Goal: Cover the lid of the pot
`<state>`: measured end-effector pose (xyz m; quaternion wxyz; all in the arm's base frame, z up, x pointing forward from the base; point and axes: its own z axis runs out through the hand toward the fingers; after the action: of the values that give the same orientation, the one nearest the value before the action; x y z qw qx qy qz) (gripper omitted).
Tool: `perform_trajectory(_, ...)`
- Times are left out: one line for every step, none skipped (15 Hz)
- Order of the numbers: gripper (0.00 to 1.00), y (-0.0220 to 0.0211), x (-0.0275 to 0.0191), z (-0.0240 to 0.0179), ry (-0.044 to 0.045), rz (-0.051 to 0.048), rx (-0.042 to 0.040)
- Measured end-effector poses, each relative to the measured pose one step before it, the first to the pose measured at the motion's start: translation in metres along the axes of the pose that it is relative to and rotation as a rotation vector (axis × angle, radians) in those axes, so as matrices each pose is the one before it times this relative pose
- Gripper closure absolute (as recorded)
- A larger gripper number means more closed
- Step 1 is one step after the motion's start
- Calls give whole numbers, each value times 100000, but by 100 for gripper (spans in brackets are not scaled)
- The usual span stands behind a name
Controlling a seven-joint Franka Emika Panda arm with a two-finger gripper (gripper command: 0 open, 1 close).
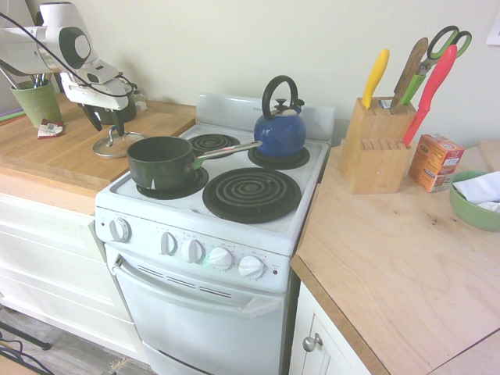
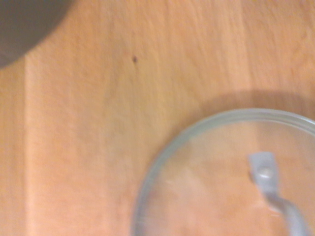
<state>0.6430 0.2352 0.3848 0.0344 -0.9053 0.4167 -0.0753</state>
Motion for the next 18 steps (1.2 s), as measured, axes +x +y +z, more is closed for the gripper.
perform_trajectory(100, -464, -455, -133, -30, 6, -171)
perform_trajectory(100, -394, -502, -16, -110, -148, -642)
perform_trajectory(100, -234, -3, -187, -82, 128, -676)
perform_trajectory(100, -134, 204, -156, 79, 453, -314)
perform_trajectory(100, -8, 327, -77, 165, 835, -429)
perform_trajectory(100, 105, 444, 103, 288, 935, -415)
perform_trajectory(100, 99, 352, 185, 199, 767, -465)
perform_trajectory(100, 262, 800, 216, 470, 1186, -529)
perform_trajectory(100, 457, 1256, 432, 612, 1494, -951)
perform_trajectory(100, 452, 1249, 418, 184, 1005, -1160)
perform_trajectory(100, 341, 1238, 104, 83, 535, -529)
perform_trajectory(100, 205, 587, 190, -81, 35, -412)
perform_trajectory(100, 67, 65, 59, -141, -329, -380)
perform_trajectory(100, -38, -171, 79, -130, -507, -256)
perform_trajectory(100, -70, -333, 11, -207, -597, -411)
perform_trajectory(100, -22, -257, 47, -252, -459, -562)
perform_trajectory(100, -10, -176, 41, -172, -383, -385)
perform_trajectory(100, -44, -212, 17, -118, -350, -218)
